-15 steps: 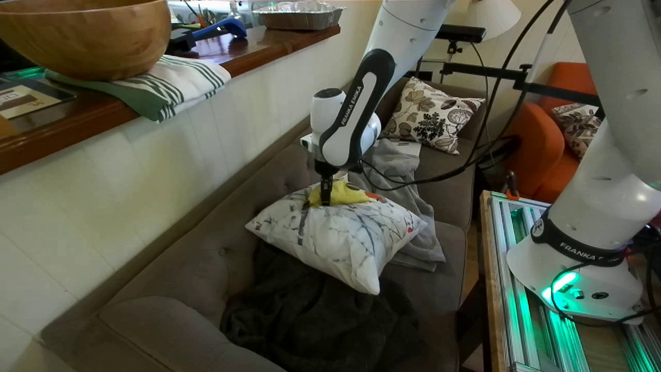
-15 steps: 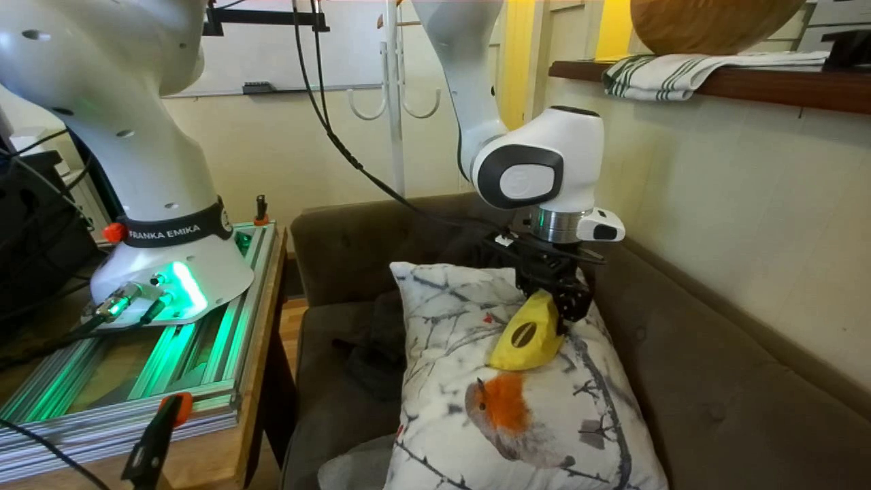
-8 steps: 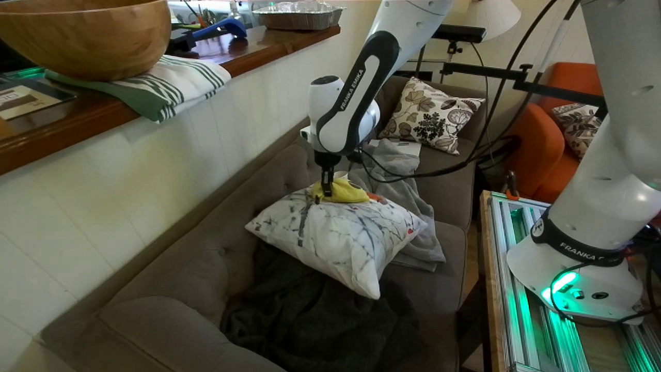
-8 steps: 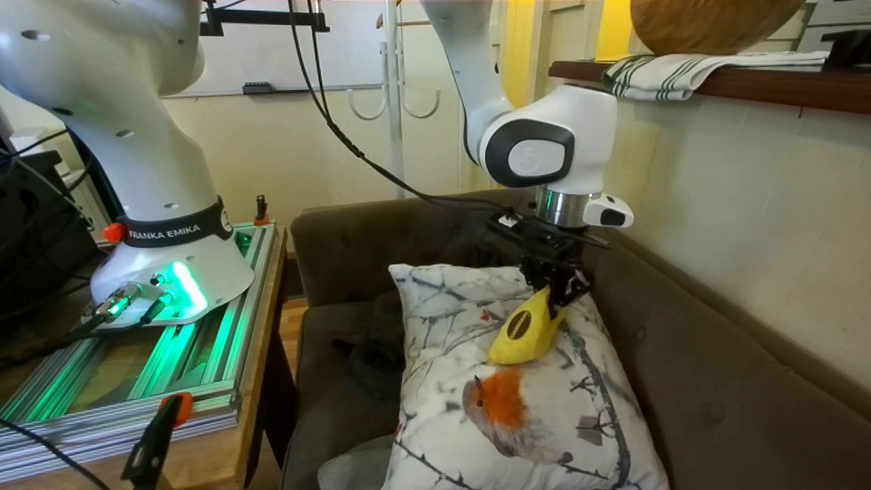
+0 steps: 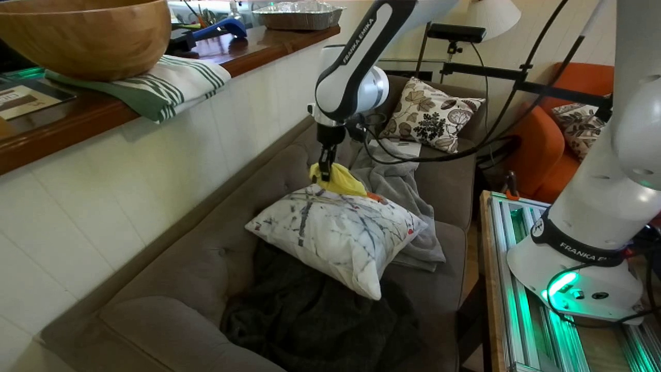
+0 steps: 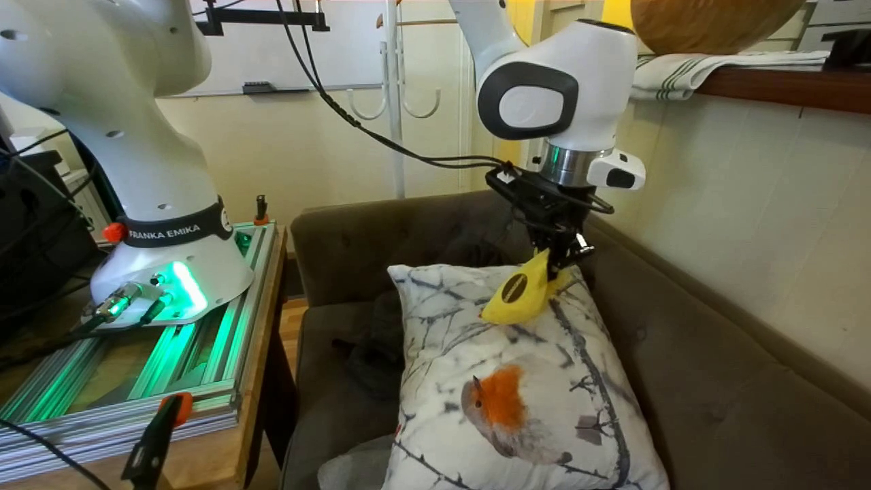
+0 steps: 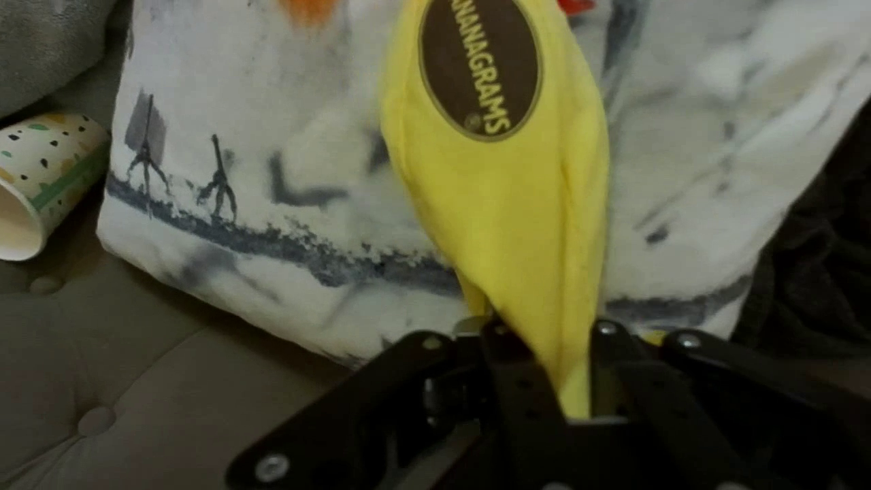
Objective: Put the yellow bag on the top table
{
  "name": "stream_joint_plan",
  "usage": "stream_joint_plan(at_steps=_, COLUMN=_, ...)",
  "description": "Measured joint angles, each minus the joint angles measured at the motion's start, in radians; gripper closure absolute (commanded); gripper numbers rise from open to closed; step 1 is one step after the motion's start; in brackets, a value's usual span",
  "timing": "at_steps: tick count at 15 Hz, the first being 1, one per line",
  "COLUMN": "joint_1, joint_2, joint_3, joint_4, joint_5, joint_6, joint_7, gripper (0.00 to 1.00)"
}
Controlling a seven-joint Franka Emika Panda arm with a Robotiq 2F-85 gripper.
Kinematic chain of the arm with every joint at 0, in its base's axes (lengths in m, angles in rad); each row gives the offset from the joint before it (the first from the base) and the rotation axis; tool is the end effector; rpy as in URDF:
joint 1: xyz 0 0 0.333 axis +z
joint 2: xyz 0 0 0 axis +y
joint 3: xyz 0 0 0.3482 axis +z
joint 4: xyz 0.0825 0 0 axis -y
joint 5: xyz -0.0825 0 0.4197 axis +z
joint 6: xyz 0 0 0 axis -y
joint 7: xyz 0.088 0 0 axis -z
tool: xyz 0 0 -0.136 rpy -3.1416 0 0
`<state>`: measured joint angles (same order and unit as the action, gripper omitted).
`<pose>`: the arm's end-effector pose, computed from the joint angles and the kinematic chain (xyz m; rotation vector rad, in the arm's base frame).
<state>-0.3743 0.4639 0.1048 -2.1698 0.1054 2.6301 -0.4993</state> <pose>0.5726 -0.1570 0.1460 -3.0428 -0.1932 -0.0520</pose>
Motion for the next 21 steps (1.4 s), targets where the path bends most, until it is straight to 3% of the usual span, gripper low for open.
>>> stream_joint_plan(at_steps=5, joint_1=-0.099, joint_2=-0.111, joint_3=0.073, joint_4=-0.003, joint_5=0.344, joint_6=-0.101, joint_7=-0.145, gripper=0.96)
stream_joint_plan(at_steps=10, joint_1=-0.103, joint_2=-0.255, joint_3=0.022, joint_4=0.023, joint_5=0.636, joint_6=-0.292, joint_7=-0.304, gripper=0.96)
stream_joint_plan(at_steps=13, joint_1=-0.06, joint_2=-0.316, joint_3=-0.061, joint_4=0.032, joint_5=0.714, joint_6=-0.383, joint_7=-0.347, gripper=0.96)
stream_joint_plan(at_steps=14, joint_1=-0.043, joint_2=-0.321, joint_3=-0.087, joint_4=0.032, joint_5=0.732, joint_6=-0.406, joint_7=-0.357, gripper=0.85)
stream_joint_plan(at_steps=18, joint_1=-0.009, joint_2=-0.305, joint_3=-0.135, joint_4=0.026, joint_5=0.758, joint_6=-0.44, joint_7=-0.374, gripper=0.85)
stream_joint_plan(at_steps=19, joint_1=-0.008, joint_2=-0.302, joint_3=-0.135, joint_4=0.026, joint_5=0.758, joint_6=-0.44, joint_7=-0.374, gripper=0.96)
stream_joint_plan(at_steps=21, joint_1=0.002, joint_2=-0.3, joint_3=-0.144, joint_4=0.026, joint_5=0.758, joint_6=-0.44, joint_7=-0.374, gripper=0.96)
